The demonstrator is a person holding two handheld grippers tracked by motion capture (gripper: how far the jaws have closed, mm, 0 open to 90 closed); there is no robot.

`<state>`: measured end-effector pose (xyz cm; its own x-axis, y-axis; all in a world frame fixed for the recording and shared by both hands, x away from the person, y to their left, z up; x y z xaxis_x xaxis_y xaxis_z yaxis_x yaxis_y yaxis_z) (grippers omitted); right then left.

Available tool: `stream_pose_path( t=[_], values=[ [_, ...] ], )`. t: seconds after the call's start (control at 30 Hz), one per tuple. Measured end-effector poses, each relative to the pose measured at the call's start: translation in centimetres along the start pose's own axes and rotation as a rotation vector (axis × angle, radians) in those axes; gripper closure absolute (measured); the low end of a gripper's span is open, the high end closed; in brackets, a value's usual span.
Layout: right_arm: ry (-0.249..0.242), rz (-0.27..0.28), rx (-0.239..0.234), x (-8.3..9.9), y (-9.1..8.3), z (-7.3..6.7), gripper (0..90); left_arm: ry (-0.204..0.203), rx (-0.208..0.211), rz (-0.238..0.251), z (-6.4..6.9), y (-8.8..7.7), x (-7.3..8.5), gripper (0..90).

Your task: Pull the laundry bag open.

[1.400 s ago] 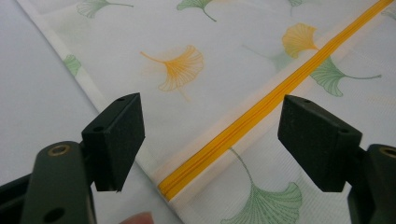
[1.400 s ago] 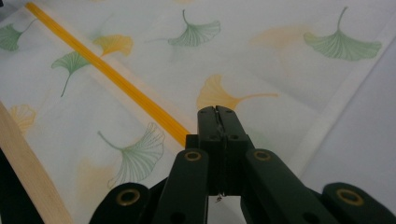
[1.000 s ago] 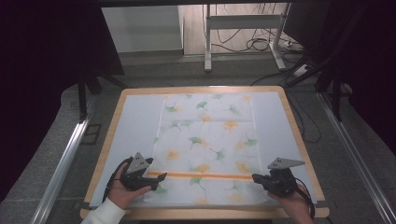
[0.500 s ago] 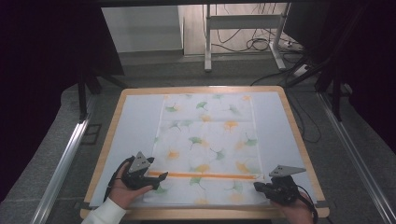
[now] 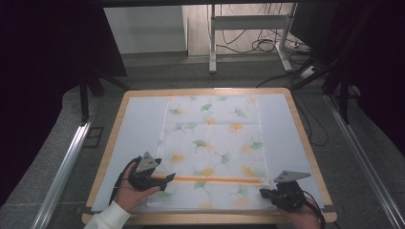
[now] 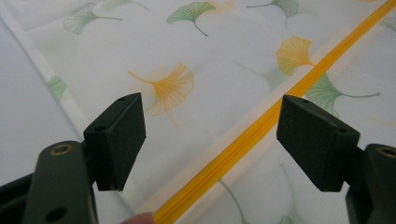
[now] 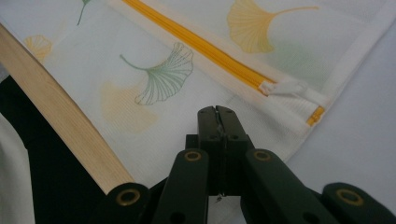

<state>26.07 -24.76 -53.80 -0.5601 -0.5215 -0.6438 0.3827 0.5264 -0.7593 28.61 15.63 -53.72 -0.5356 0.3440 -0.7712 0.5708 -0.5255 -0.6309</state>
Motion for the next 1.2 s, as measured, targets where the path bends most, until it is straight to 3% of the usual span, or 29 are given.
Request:
stream_pose_path(
  t=[0.1,0.4,0.53,0.7,0.83,1.03,1.2],
  values=[
    [-0.007,-0.009,0.003,0.3,-0.1,0.0,88.9,-0.012,0.018,-0.012,0.4,0.7,-0.4,24.2],
    [-0.012,-0.042,0.034,0.5,0.3,0.3,88.9,0.039,0.049,-0.017,2.5,1.4,-2.2,25.9],
    [-0.008,-0.043,0.034,0.5,0.4,0.3,88.9,0.096,0.074,-0.021,4.6,2.2,-3.7,27.4],
    [-0.017,-0.041,0.031,0.5,0.4,0.1,88.9,0.178,0.132,-0.039,8.5,3.8,-5.5,28.5],
    [-0.023,-0.040,0.027,0.6,0.2,0.0,88.9,0.223,0.165,-0.057,10.6,5.2,-6.7,30.2],
    [-0.022,-0.047,0.020,0.5,0.3,0.0,88.9,0.252,0.208,-0.089,12.5,7.0,-8.3,35.7],
    [-0.033,-0.048,0.025,0.5,0.3,0.0,88.9,0.244,0.230,-0.094,13.2,7.9,-9.2,35.7]
  ],
)
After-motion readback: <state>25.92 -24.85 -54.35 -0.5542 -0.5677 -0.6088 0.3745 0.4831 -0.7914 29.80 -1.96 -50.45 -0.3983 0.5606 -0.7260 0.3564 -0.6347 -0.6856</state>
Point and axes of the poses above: each handheld gripper's, and its own axes: y roughly forward along the jaws, x roughly out of its underside, z roughly to its right, the point moved 4 cm from there along y, roughly forward along the jaws, and after that the axes turned 5 degrees about -y, right-handed, at the moved point
